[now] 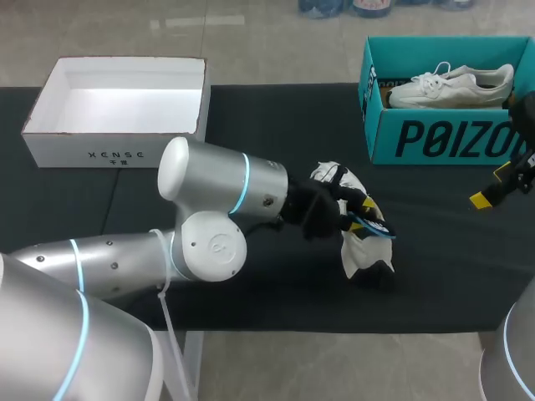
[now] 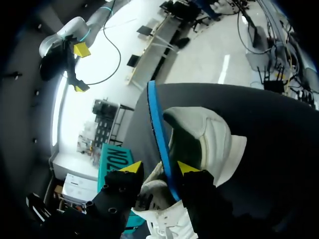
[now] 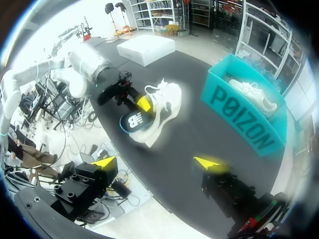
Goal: Take the shoe out of the shoebox, open the shoe tongue, remove and reinsert the insole, then place the shoe into the shoebox
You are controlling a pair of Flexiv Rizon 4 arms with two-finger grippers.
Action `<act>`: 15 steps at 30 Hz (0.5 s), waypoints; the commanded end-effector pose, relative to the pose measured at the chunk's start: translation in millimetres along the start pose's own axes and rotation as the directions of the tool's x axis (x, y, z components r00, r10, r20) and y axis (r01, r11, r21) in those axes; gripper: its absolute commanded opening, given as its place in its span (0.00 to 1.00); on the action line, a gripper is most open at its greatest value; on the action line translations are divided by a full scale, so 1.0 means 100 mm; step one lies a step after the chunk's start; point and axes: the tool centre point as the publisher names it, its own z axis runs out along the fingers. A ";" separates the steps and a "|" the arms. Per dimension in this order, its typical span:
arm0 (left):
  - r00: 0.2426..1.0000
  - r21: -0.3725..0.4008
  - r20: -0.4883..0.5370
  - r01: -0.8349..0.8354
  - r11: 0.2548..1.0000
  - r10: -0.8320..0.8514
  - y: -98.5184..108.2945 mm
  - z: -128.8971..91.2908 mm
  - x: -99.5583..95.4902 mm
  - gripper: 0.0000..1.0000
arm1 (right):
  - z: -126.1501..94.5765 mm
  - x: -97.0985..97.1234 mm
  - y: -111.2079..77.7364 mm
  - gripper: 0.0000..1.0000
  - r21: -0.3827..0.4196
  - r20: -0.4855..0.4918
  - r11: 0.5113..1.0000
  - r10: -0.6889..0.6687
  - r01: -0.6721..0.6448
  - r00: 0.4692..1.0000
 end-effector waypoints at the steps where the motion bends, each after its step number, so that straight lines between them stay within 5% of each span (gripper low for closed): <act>1: 1.000 -0.009 0.015 0.009 1.000 -0.009 -0.11 -0.11 -0.03 0.39 | 0.00 0.01 -0.01 1.00 -0.001 0.003 1.000 0.000 0.000 1.000; 12: 0.999 0.013 0.025 0.019 1.000 -0.019 -0.25 -0.09 -0.05 0.20 | 0.00 0.01 -0.01 1.00 -0.001 0.003 1.000 0.000 0.000 1.000; 15: 0.999 0.019 0.027 0.016 1.000 -0.017 -0.26 -0.07 -0.05 0.04 | 0.00 0.01 -0.01 1.00 -0.001 0.003 1.000 0.000 0.000 1.000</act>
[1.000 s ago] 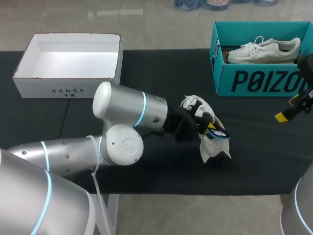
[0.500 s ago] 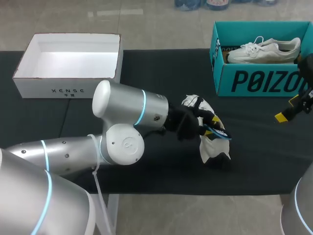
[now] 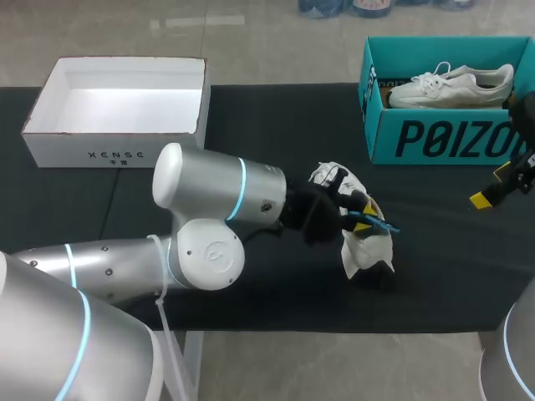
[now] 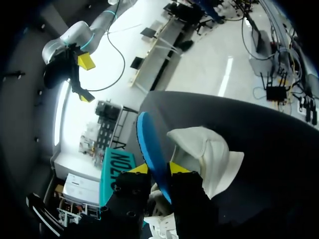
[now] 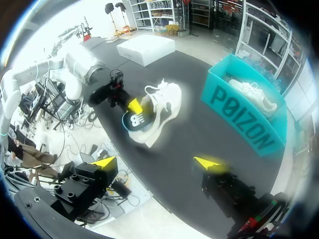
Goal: Take the shoe out of the shoebox, open the shoe tongue, remove and reinsert the insole, then place the shoe into the shoebox
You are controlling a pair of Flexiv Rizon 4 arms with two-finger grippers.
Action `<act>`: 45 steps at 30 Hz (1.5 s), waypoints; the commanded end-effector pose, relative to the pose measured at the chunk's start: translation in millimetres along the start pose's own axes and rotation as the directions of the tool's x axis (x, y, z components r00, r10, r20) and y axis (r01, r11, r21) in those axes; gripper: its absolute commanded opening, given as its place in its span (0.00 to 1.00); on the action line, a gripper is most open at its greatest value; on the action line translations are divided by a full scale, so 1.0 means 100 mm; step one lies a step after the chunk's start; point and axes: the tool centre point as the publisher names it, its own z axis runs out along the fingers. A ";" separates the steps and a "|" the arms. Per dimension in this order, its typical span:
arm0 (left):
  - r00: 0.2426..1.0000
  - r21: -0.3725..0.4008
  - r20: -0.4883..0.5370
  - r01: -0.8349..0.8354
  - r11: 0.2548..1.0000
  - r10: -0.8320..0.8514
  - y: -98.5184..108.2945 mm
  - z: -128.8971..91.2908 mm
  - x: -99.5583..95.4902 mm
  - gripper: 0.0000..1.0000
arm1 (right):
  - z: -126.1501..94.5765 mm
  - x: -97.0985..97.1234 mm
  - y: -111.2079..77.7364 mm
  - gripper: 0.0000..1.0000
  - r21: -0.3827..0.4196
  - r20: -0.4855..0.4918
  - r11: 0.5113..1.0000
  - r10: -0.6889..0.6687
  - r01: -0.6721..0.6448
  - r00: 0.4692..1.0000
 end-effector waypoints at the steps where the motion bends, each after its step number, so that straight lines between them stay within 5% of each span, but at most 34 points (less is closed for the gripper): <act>1: 1.000 0.006 0.004 -0.009 1.000 0.009 -0.01 0.04 -0.01 0.00 | 0.01 0.01 -0.01 1.00 -0.001 0.003 1.000 0.000 0.000 1.000; 20: 0.993 -0.032 -0.062 -0.106 0.994 0.104 0.49 0.11 0.06 0.00 | 0.01 0.01 -0.01 1.00 -0.001 0.003 1.000 0.000 0.000 1.000; 27: 0.994 0.004 -0.063 -0.093 0.996 0.093 0.30 0.17 0.09 0.00 | 0.01 0.01 -0.01 1.00 -0.001 0.003 1.000 0.000 0.000 1.000; 30: 0.994 0.017 -0.065 -0.088 0.996 0.089 0.21 0.16 0.10 0.37 | 0.01 0.01 -0.01 1.00 -0.001 0.003 1.000 0.000 0.000 1.000; 32: 0.994 0.020 -0.067 -0.085 0.996 0.086 0.16 0.13 0.09 0.97 | 0.01 0.01 -0.01 1.00 -0.001 0.003 1.000 0.000 0.000 1.000; 33: 0.994 0.020 -0.067 -0.084 0.996 0.085 0.14 0.11 0.09 1.00 | 0.01 0.01 -0.01 1.00 -0.001 0.003 1.000 0.000 0.000 1.000; 38: 0.995 0.003 -0.063 -0.079 0.997 0.079 0.11 0.00 0.05 0.97 | 0.01 0.01 -0.01 1.00 -0.001 0.003 1.000 0.000 0.000 1.000; 45: 0.996 -0.015 -0.054 -0.077 0.997 0.076 0.09 -0.07 0.03 0.60 | 0.01 0.01 -0.01 1.00 -0.001 0.003 1.000 0.000 0.000 1.000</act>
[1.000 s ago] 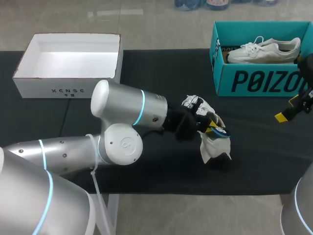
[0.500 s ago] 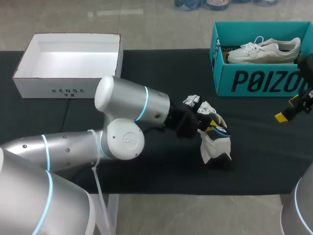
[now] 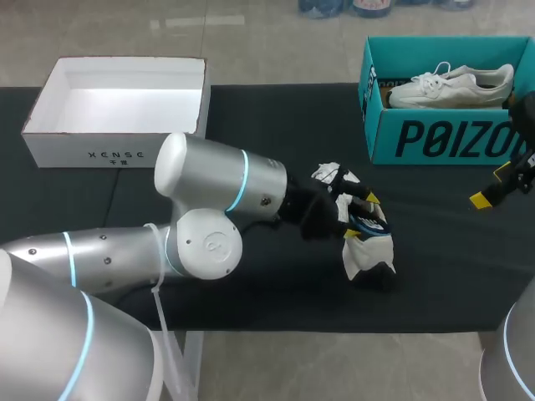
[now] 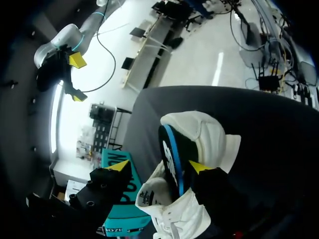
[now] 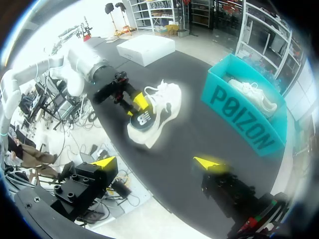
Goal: Take the shoe out of the shoebox, open the shoe tongue, remove and reinsert the insole, then place the shoe into the shoebox
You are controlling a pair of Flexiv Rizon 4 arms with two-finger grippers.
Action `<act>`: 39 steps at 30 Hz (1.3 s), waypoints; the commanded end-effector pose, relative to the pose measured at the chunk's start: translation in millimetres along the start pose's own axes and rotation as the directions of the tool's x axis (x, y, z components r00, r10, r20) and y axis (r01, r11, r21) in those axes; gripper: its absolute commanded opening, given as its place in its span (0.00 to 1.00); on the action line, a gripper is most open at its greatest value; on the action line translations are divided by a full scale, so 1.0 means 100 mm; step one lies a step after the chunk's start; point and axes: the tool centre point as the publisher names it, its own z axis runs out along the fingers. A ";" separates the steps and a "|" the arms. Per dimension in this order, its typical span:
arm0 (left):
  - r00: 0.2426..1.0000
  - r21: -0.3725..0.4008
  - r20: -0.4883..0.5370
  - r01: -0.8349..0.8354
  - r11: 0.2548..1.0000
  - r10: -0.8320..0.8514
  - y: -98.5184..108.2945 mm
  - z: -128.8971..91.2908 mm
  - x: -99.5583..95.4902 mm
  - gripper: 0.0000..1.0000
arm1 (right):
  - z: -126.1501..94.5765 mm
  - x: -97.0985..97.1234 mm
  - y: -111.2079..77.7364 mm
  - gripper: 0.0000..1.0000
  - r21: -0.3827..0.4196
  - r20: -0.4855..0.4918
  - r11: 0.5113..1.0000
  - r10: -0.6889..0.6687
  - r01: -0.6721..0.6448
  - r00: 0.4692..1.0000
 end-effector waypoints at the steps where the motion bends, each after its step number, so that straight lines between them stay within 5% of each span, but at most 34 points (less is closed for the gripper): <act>1: 1.000 -0.003 -0.005 0.002 1.000 -0.002 -0.07 -0.07 0.00 0.53 | 0.01 0.01 -0.01 1.00 -0.001 0.003 1.000 0.000 0.000 1.000; 6: 1.000 0.017 -0.001 0.019 1.000 -0.019 -0.16 0.03 0.04 0.38 | 0.01 0.01 -0.01 1.00 -0.001 0.003 1.000 0.000 0.000 1.000; 13: 1.000 0.039 0.008 0.029 0.999 -0.029 -0.23 0.13 0.03 0.00 | 0.01 0.01 -0.01 1.00 -0.001 0.003 1.000 0.000 0.000 1.000; 34: 0.999 -0.004 -0.033 -0.018 1.000 0.018 0.12 0.16 0.13 0.00 | 0.01 0.01 -0.01 1.00 -0.001 0.003 1.000 0.000 0.000 1.000; 36: 0.999 0.008 -0.033 -0.010 1.000 0.011 0.05 0.14 0.12 0.42 | 0.01 0.01 -0.01 1.00 -0.001 0.003 1.000 0.000 0.000 1.000; 37: 0.999 0.010 -0.034 -0.010 1.000 0.011 0.03 0.14 0.12 0.53 | 0.01 0.01 -0.01 1.00 -0.001 0.003 1.000 0.000 0.000 1.000; 38: 0.999 0.016 -0.035 -0.011 1.000 0.012 -0.01 0.12 0.11 0.98 | 0.01 0.01 -0.01 1.00 -0.001 0.003 1.000 0.000 0.000 1.000; 39: 0.999 0.020 -0.036 -0.010 1.000 0.011 -0.03 0.10 0.11 1.00 | 0.01 0.01 -0.01 1.00 -0.001 0.003 1.000 0.000 0.000 1.000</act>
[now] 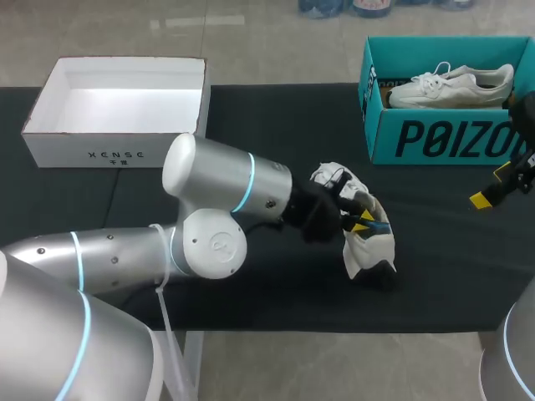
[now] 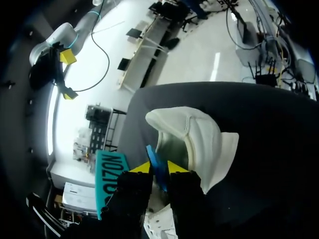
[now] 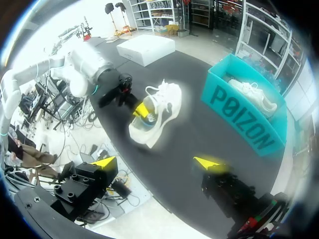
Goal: Take the shoe out of the shoebox, open the shoe tongue, remove and reinsert the insole, then place the shoe into the shoebox
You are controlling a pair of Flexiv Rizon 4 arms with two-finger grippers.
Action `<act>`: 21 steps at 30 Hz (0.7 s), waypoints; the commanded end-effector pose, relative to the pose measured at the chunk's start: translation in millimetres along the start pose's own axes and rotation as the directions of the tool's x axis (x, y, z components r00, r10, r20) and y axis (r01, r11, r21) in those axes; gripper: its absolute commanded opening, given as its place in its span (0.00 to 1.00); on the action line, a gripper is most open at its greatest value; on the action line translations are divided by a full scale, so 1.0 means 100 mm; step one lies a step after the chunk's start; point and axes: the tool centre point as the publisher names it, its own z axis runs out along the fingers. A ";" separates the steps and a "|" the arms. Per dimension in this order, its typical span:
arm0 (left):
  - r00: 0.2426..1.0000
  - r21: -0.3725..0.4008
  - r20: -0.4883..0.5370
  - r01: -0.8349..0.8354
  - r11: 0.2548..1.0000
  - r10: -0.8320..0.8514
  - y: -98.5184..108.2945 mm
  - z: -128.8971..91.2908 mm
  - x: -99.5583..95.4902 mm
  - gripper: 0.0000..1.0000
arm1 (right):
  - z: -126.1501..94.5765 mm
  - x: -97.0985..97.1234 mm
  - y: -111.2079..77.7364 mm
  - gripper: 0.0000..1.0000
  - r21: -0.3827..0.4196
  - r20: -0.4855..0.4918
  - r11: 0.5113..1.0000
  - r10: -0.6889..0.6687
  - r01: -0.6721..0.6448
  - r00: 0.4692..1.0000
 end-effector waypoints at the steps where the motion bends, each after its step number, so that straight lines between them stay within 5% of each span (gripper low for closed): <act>1: 1.000 0.008 -0.006 -0.001 1.000 0.001 -0.10 -0.07 -0.02 1.00 | 0.00 0.01 -0.01 1.00 -0.001 0.003 1.000 0.000 0.000 1.000; 16: 0.997 0.039 -0.065 -0.048 0.998 0.050 -0.16 -0.57 -0.15 1.00 | 0.00 0.01 -0.01 1.00 -0.001 0.003 1.000 0.000 0.000 1.000; 21: 0.947 0.147 -0.258 -0.156 0.977 0.190 -0.14 -0.67 -0.20 1.00 | 0.00 0.01 -0.01 1.00 -0.001 0.003 1.000 0.000 0.000 1.000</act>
